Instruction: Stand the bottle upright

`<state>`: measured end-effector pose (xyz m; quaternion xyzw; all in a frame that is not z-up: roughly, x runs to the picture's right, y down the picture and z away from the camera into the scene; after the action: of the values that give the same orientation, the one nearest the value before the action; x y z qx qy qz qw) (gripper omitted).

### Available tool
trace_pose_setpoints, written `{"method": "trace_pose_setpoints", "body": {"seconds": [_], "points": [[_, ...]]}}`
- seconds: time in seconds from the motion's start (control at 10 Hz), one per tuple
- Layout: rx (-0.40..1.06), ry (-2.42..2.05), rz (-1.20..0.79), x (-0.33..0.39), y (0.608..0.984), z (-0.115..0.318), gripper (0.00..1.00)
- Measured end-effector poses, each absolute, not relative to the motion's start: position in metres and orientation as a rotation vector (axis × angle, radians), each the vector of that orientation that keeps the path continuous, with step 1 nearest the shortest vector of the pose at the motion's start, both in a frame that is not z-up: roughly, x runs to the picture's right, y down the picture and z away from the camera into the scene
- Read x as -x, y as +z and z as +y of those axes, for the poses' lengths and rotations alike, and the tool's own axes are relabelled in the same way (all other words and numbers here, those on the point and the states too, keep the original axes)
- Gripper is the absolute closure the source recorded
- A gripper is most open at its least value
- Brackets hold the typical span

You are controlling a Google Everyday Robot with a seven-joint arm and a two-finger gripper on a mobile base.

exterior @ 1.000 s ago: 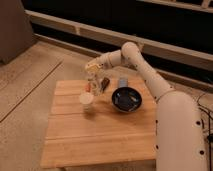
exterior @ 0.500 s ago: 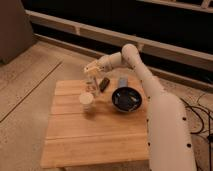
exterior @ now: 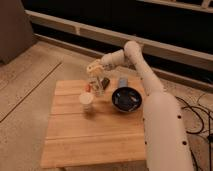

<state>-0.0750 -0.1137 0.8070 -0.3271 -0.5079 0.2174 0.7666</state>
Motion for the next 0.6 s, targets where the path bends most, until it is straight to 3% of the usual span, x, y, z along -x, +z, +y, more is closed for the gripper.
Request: {"method": "trace_pose_setpoints", "body": {"seconds": [0.6], "points": [[0.661, 0.530, -1.078, 0.047, 0.778, -0.108, 1.00]]}}
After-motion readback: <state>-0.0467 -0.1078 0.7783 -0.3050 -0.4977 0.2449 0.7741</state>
